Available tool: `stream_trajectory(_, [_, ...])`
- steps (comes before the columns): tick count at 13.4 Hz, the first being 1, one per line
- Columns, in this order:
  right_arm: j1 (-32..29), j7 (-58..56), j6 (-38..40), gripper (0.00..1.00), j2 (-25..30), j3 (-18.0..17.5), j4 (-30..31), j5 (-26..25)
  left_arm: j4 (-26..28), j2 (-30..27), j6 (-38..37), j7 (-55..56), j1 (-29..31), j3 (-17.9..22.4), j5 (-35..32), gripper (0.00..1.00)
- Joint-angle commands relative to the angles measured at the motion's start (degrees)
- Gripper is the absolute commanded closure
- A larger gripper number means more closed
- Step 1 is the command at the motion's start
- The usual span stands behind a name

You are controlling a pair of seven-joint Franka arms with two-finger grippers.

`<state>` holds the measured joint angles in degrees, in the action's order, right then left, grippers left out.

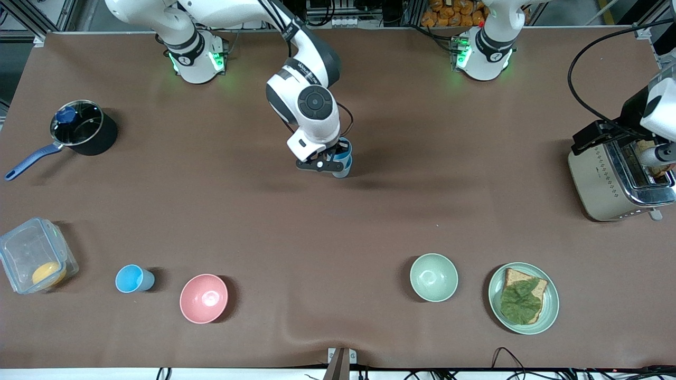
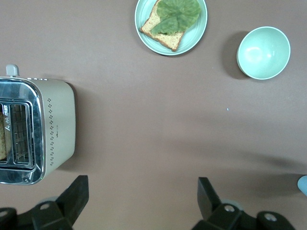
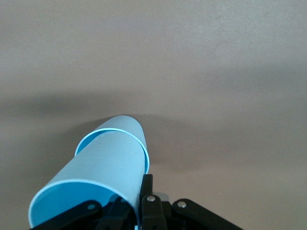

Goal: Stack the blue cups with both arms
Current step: 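Set the stacked cups down on the table with the right gripper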

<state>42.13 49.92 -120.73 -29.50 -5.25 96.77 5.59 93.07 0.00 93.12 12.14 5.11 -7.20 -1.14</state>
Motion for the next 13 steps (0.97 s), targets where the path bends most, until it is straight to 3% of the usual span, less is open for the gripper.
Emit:
stream_trajectory(1, [0.85,1.41,-0.04,0.9,-0.56,0.59,-0.88,-1.02,0.98,-1.32,-0.48,-1.77,-2.48,2.89,-0.97,0.0])
stream_trajectory(2, [0.58,1.33,0.4,0.37,-0.47,0.67,-1.23,-0.93,0.89,-1.32,-0.48,-1.77,-2.48,2.81,-0.97,0.0])
stream_trajectory(3, [0.67,1.32,0.49,0.0,-0.21,0.68,-1.24,-0.93,0.97,-1.32,-0.48,-1.77,-2.48,2.81,-0.97,0.0])
stream_trajectory(5, [-0.12,0.97,2.67,0.0,0.23,0.68,-2.63,-0.93,0.98,-1.32,-0.48,-1.77,-2.48,2.81,-0.88,0.0])
stream_trajectory(7, [-2.3,-0.68,9.95,0.0,1.63,0.94,-6.23,-0.93,0.98,-1.32,-0.48,-1.86,-2.39,2.89,-0.62,0.0])
stream_trajectory(9, [-5.91,-7.87,14.89,0.0,4.78,0.94,-6.86,-0.84,0.98,-1.32,-0.57,-1.86,-2.39,2.89,-0.44,0.0])
stream_trajectory(13, [-17.84,-24.21,22.98,0.0,10.76,0.68,-6.6,0.12,0.98,-1.14,-0.57,-1.86,-2.39,2.81,-0.18,0.0])
